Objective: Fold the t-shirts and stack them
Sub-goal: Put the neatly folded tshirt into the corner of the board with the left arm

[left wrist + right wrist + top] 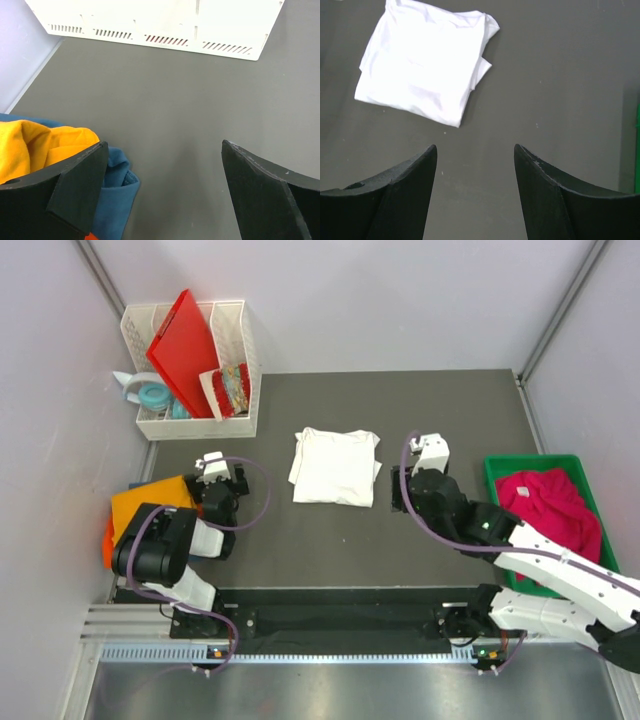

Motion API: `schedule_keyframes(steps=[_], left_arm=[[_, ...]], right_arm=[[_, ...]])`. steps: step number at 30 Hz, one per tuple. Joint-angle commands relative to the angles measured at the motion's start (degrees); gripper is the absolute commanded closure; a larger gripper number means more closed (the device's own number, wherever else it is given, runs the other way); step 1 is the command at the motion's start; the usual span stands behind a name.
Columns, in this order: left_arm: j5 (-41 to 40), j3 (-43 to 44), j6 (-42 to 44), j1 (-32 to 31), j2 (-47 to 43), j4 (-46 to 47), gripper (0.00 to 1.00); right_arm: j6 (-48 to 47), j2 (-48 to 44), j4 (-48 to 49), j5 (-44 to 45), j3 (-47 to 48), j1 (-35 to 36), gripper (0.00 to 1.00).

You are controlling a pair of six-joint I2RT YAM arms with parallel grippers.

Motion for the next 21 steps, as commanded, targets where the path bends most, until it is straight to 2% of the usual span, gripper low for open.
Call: schedule_keyframes(steps=[1, 10, 16, 21], left_arm=[[1.04, 1.32, -0.77, 0.39, 0.27, 2.69, 0.01], [1.04, 1.32, -0.77, 0.47, 0.27, 2.69, 0.01], [1.13, 1.32, -0.85, 0.47, 0.18, 2.78, 0.01], [1.04, 1.32, -0.77, 0.47, 0.27, 2.78, 0.01]], right_arm=[[-1.47, 3.69, 9.71, 1.27, 1.16, 0.76, 0.37], [-3.05, 10.72, 13.05, 10.4, 9.05, -0.47, 0.37], [0.99, 17.75, 4.54, 17.0, 19.76, -1.09, 0.37], [7.82, 21.71, -3.55, 22.01, 24.71, -1.09, 0.38]])
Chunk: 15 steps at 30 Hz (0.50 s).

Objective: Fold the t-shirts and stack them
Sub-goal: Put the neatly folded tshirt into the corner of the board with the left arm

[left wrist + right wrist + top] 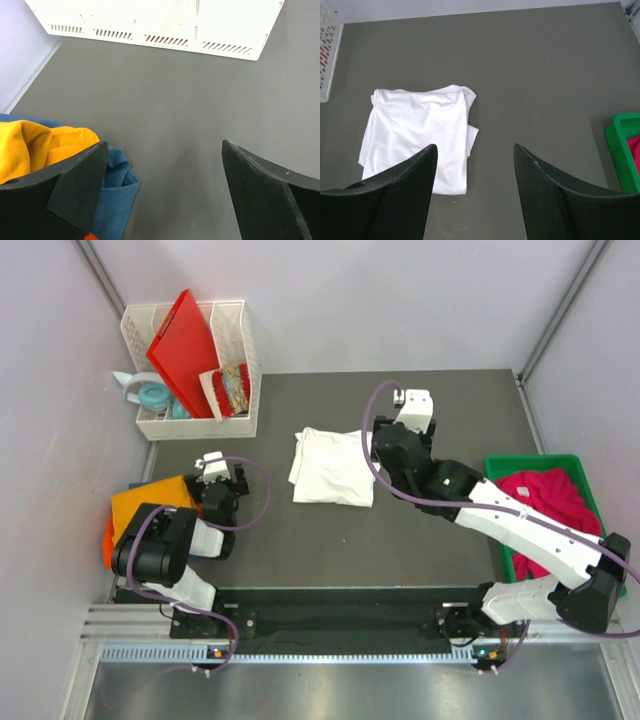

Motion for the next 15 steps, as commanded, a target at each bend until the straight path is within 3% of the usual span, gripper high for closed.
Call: schedule_keyframes(steps=[1, 6, 10, 11, 15], left_arm=[[0.82, 1.32, -0.77, 0.39, 0.27, 2.78, 0.01], [1.26, 1.75, -0.94, 0.73, 0.36, 1.99, 0.01], [8.96, 2.81, 0.37, 2.49, -2.52, 0.76, 0.01], [10.3, 4.46, 1.42, 2.15, -4.89, -11.68, 0.01], [9.0, 24.98, 3.64, 0.82, -5.36, -41.07, 0.01]], right_arm=[[7.67, 2.06, -7.77, 6.63, 4.89, -0.21, 0.38], [16.01, 4.17, -12.96, 7.43, 4.28, -0.3, 0.38], [17.88, 6.19, -15.33, 6.81, 4.36, -0.13, 0.38], [17.27, 7.15, -15.6, 6.9, 4.45, -0.04, 0.38], [13.31, 9.18, -14.47, 6.46, 4.81, -0.12, 0.38]])
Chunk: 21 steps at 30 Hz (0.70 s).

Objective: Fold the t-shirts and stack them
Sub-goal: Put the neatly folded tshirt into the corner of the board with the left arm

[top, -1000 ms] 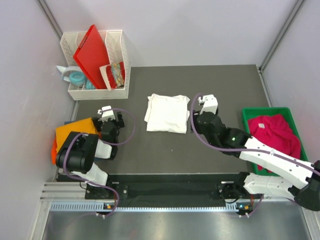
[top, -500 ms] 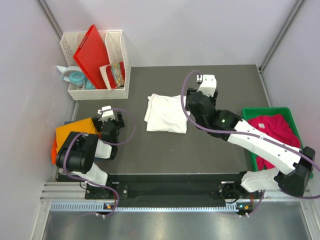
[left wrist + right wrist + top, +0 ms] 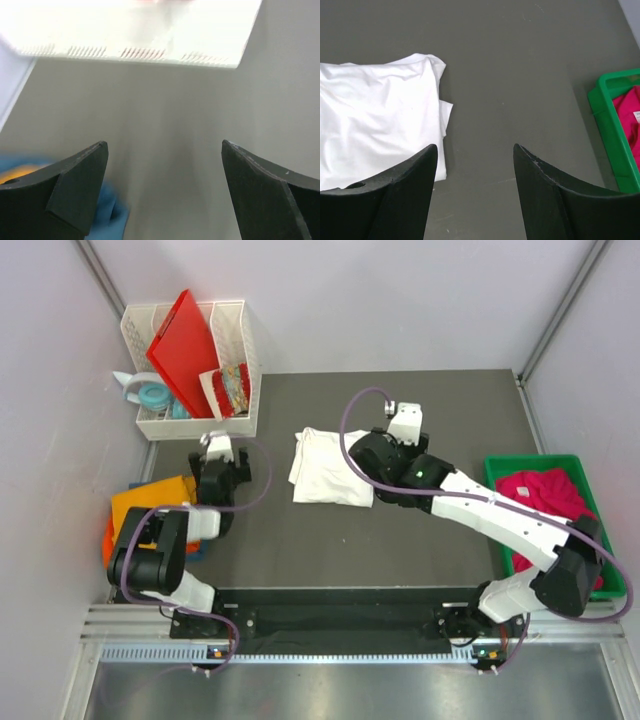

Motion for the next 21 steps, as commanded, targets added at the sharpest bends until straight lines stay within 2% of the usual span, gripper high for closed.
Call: schedule_keyframes(steps=[1, 2, 3, 5, 6, 7, 9, 10, 14, 18, 19, 21], left_arm=[[3.05, 19.18, 2.25, -0.84, -2.14, -28.34, 0.01], [7.15, 21.03, 2.51, -0.84, -2.4, -31.41, 0.01], [9.54, 24.87, 2.6, -0.84, -3.01, -39.71, 0.01], [15.6, 29.02, 2.52, -0.92, -4.51, -49.06, 0.01], [22.32, 33.39, 2.08, -0.92, -4.95, -53.98, 0.01], [25.0, 35.35, 1.73, -0.92, -5.47, -62.56, 0.01], [29.4, 40.18, 0.32, -1.8, -5.66, -68.77, 0.01], [29.77, 41.6, 0.15, -2.41, -4.61, -75.24, 0.01], [27.4, 52.14, 2.16, -7.33, -0.39, -89.42, 0.01], [28.11, 52.51, 4.45, -10.05, -2.05, -89.36, 0.01], [27.84, 52.68, 4.45, -10.33, -1.88, -89.71, 0.01], [28.89, 52.6, 4.62, -10.68, -1.27, -89.19, 0.01]], right_arm=[[-2.14, 1.84, 0.64, 1.02, 2.07, -0.21, 0.38], [-4.15, 2.45, 1.78, 0.41, 1.81, -0.39, 0.38], [-5.13, 2.81, 2.92, -2.38, 1.46, -1.61, 0.38], [-5.93, 3.86, 5.56, -5.65, 1.11, -2.84, 0.38], [-6.37, 4.21, 6.53, -9.32, 0.24, -4.15, 0.38], [-7.07, 4.48, 9.32, -11.36, -0.3, -4.6, 0.38], [-9.0, 5.62, 12.41, -16.18, -2.05, -5.66, 0.38], [-9.44, 6.4, 14.34, -17.52, -1.97, -6.1, 0.38], [-11.99, 13.24, 17.61, -24.29, -0.04, -7.86, 0.39], [-12.0, 20.37, 18.75, -30.96, 5.48, -10.31, 0.46], [-12.17, 21.61, 19.02, -31.59, 6.37, -10.49, 0.57], [-12.34, 24.86, 18.58, -32.73, 9.43, -11.02, 0.7]])
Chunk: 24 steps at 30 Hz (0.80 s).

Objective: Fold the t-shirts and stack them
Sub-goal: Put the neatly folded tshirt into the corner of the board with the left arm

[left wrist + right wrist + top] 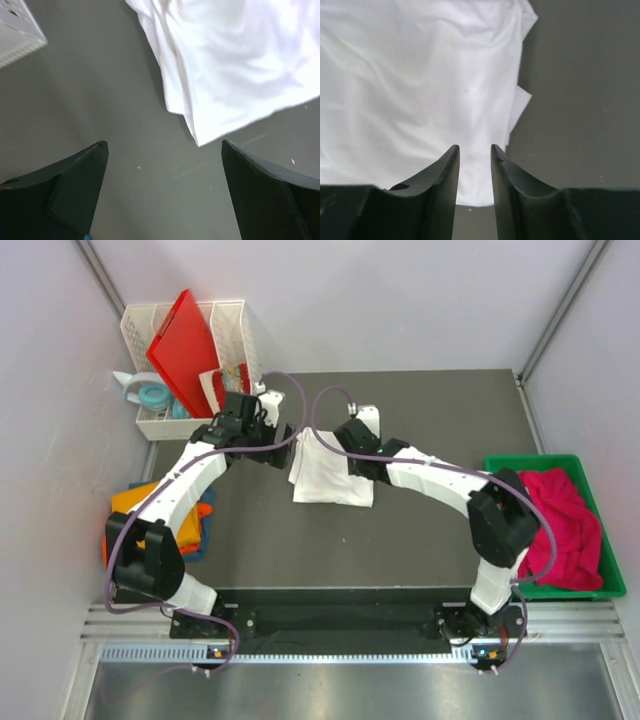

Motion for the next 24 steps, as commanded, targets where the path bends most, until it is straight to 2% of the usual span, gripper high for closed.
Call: schedule_keyframes(steps=[1, 4, 6, 8, 14, 20, 24], left_arm=[[2.01, 1.65, 1.2, -0.54, 0.46, -5.28, 0.01], [1.31, 2.09, 0.4, -0.71, 3.45, -4.49, 0.02], [0.17, 2.0, 0.31, -0.71, 5.38, -3.0, 0.1], [-0.09, 1.83, 0.05, -0.8, 6.61, -2.03, 0.11], [-0.71, 2.44, -1.71, -0.8, 10.74, 1.48, 0.08], [-1.5, 2.88, -5.75, -0.72, 11.81, 4.56, 0.04], [-0.8, 1.48, -7.94, -0.71, 11.89, 9.56, 0.02]], right_arm=[[-1.37, 5.04, 3.19, -5.92, 7.68, -1.49, 0.75], [-1.64, 7.33, 2.14, -5.74, 10.85, -1.84, 0.82], [-1.55, 8.04, 2.14, -5.91, 12.08, -2.28, 0.83], [-0.76, 9.18, 1.96, -6.44, 13.05, -3.33, 0.85], [1.96, 12.7, 0.82, -9.6, 16.56, -5.71, 0.87], [3.01, 16.56, -1.37, -12.94, 21.75, -5.19, 0.88], [5.03, 18.15, -1.82, -13.91, 20.7, -5.01, 0.89]])
